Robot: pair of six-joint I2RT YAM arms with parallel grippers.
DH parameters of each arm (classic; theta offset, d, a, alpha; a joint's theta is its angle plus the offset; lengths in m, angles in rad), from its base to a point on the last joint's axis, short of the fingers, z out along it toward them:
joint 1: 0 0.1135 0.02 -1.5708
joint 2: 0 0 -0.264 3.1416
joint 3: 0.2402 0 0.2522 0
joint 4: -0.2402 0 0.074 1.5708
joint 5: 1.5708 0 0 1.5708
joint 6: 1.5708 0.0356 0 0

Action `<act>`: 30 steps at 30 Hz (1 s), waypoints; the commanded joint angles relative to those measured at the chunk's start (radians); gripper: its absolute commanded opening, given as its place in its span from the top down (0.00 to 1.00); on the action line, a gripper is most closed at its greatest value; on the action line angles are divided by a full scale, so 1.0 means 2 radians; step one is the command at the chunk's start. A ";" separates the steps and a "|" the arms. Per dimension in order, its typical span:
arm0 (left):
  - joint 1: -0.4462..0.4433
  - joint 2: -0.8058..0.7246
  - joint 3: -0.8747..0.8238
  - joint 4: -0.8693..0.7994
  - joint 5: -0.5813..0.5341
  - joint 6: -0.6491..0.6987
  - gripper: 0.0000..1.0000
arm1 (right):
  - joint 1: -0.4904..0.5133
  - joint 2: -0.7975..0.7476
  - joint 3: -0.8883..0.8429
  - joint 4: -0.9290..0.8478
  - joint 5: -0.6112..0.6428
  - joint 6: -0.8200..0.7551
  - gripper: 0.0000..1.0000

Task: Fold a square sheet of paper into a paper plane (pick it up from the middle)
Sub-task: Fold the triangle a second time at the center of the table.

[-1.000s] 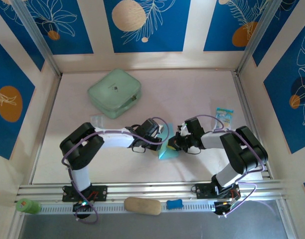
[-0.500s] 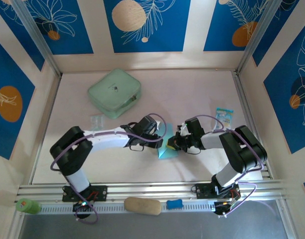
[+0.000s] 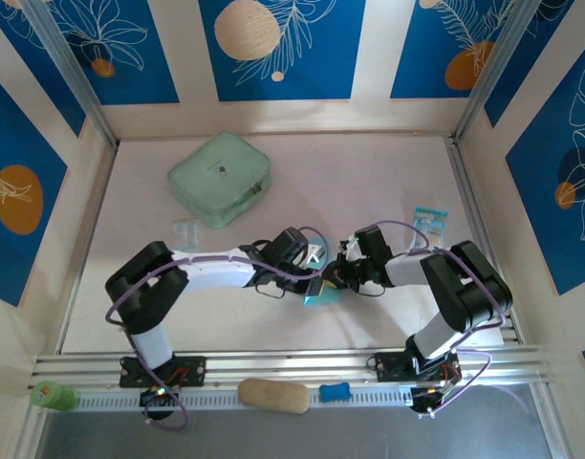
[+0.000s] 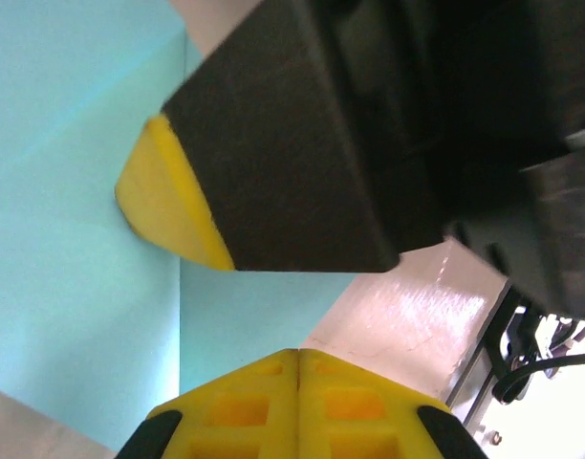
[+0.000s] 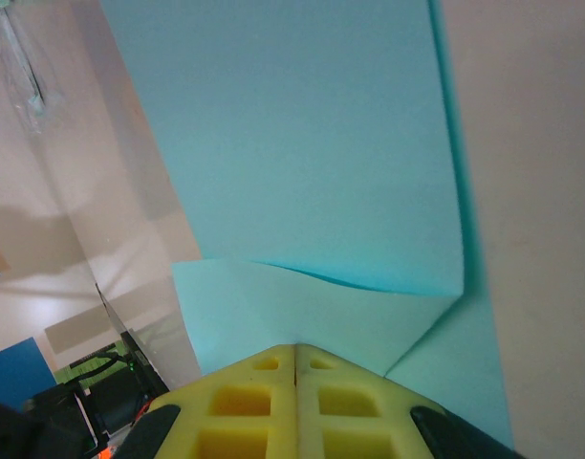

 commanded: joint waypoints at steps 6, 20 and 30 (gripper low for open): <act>-0.002 0.032 0.019 0.009 0.032 -0.017 0.95 | -0.003 0.020 -0.005 -0.055 0.031 0.003 0.97; -0.002 0.043 0.003 -0.012 -0.002 -0.006 0.93 | -0.005 0.020 -0.005 -0.059 0.033 0.000 0.97; -0.002 0.034 -0.023 0.002 0.001 -0.011 0.92 | -0.007 0.022 -0.006 -0.062 0.032 -0.001 0.97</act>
